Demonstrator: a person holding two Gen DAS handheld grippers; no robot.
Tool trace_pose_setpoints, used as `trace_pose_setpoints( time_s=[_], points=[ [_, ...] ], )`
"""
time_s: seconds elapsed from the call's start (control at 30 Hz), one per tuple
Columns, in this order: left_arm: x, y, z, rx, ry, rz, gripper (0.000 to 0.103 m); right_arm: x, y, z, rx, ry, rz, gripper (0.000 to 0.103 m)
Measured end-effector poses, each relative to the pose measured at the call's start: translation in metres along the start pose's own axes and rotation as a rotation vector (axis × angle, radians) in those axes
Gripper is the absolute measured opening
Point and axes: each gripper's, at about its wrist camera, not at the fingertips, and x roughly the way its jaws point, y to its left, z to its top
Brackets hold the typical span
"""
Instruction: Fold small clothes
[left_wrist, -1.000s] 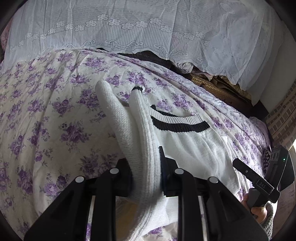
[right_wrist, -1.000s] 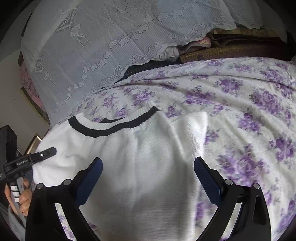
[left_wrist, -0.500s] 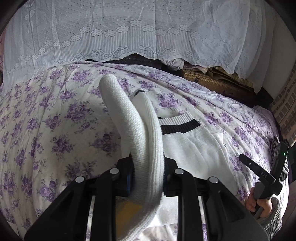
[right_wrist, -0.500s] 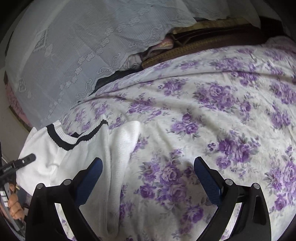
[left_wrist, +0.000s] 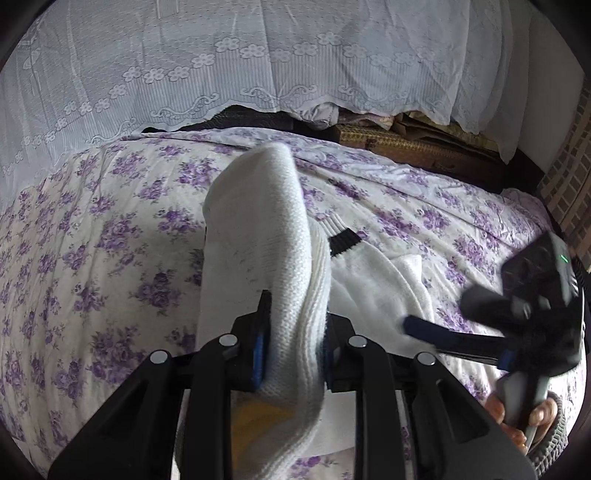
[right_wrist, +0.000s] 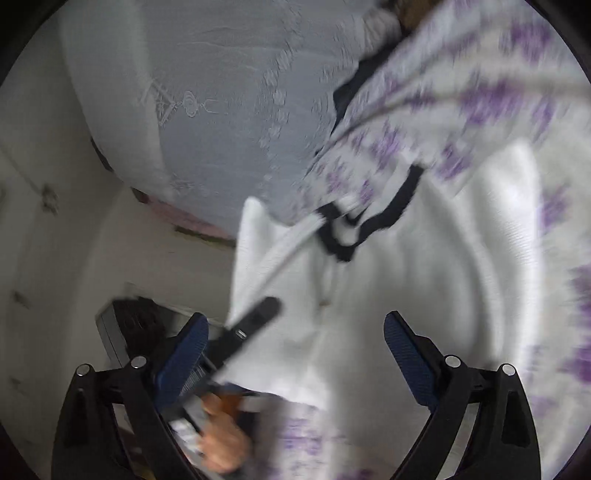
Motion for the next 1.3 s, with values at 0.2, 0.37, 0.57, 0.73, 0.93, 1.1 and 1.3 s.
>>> trace_pose_setpoints(
  time_s=[0.2,0.37,0.57,0.73,0.93,1.1,1.3],
  points=[
    [0.013,-0.038,-0.019,0.092,0.014,0.044,0.021,0.024,0.002,0.017,0.029,0.021,0.040,0.097],
    [0.022,-0.059,-0.027,0.140,0.019,0.099,0.021,0.030,0.000,0.024,-0.056,0.008,-0.065,0.039],
    [0.007,-0.083,-0.014,0.133,-0.008,0.111,0.021,0.002,0.031,0.030,-0.238,-0.063,-0.109,0.023],
    [0.016,-0.104,-0.003,0.071,-0.001,0.096,0.023,-0.016,0.024,0.045,-0.237,-0.101,-0.120,0.023],
    [0.055,-0.121,-0.010,0.003,0.063,0.023,0.024,-0.037,-0.017,0.061,-0.138,-0.138,-0.228,0.018],
    [0.064,-0.118,-0.025,-0.017,0.073,-0.094,0.023,-0.036,-0.058,0.067,-0.026,-0.111,-0.278,0.017],
    [0.003,-0.097,-0.039,0.026,-0.010,-0.170,0.057,-0.038,-0.051,0.065,-0.040,-0.122,-0.292,0.023]
  ],
)
